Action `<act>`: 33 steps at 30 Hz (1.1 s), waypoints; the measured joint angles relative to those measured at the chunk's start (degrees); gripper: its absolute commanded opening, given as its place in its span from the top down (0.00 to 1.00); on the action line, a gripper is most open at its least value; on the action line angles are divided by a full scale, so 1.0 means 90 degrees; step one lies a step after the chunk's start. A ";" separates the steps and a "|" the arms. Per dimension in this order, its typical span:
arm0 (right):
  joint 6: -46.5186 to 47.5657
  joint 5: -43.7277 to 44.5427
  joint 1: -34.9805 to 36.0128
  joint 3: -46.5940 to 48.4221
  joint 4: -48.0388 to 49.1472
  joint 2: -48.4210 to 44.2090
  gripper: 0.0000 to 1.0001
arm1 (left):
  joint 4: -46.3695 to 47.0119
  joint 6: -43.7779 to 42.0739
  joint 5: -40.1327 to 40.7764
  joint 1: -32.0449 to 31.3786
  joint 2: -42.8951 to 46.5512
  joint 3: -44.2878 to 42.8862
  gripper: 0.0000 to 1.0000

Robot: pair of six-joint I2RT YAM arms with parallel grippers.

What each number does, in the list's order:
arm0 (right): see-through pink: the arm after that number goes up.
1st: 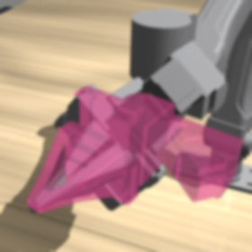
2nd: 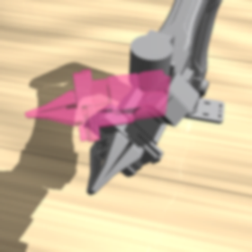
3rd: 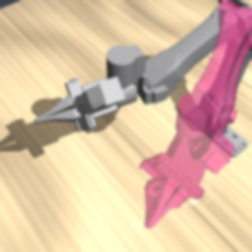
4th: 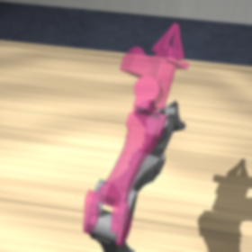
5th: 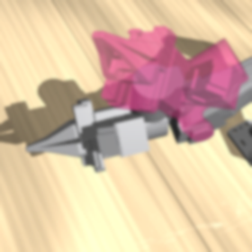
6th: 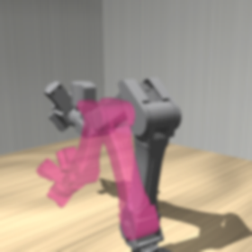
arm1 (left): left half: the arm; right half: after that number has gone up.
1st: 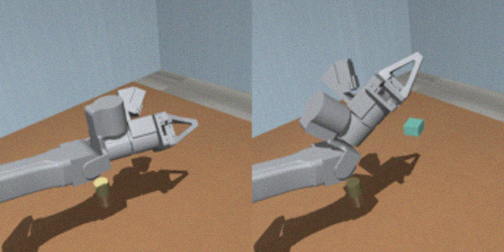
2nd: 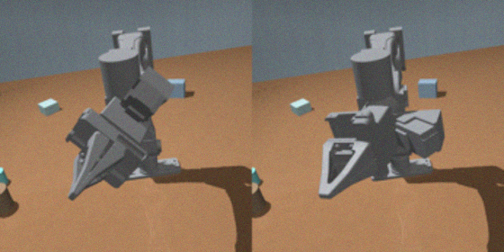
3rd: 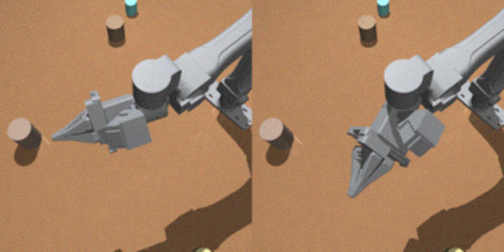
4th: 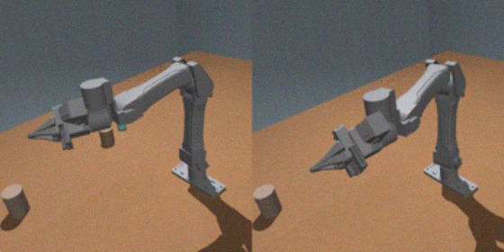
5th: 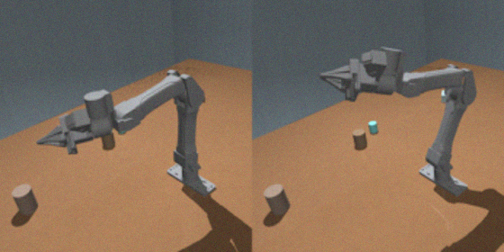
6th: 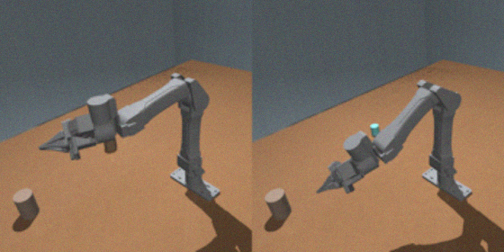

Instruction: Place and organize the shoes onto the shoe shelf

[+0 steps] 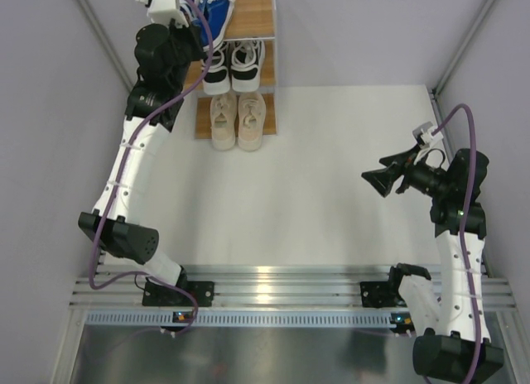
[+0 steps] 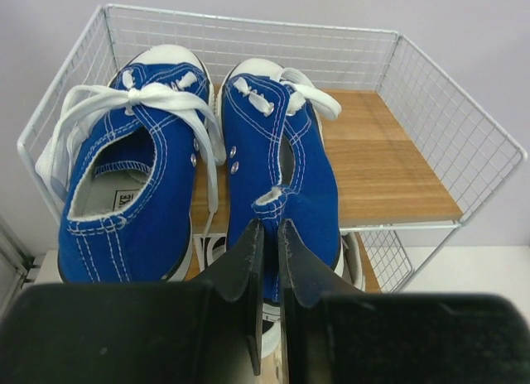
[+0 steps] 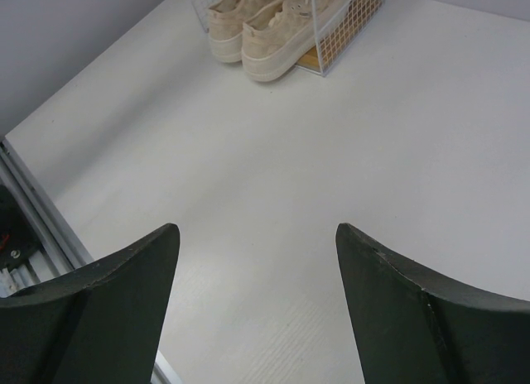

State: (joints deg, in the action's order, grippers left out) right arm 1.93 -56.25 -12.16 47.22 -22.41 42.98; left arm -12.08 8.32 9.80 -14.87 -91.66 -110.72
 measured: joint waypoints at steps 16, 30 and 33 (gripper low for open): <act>0.0000 0.0000 0.0000 0.0000 0.0000 -0.0024 0.23 | 0.0126 -0.0279 0.0049 0.0002 -0.0204 -0.0073 0.87; 0.0000 0.0002 0.0000 0.0000 0.0000 -0.0024 0.23 | 0.0199 -0.0442 0.0226 0.0022 -0.0277 -0.0143 0.54; 0.0000 0.0000 0.0000 0.0000 -0.0002 -0.0024 0.23 | 0.0197 -0.0408 0.0189 0.0053 -0.0277 -0.0143 0.44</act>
State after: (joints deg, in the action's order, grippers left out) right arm 1.93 -56.25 -12.16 47.22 -22.44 42.76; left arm -10.31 4.64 11.51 -14.39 -94.15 -112.01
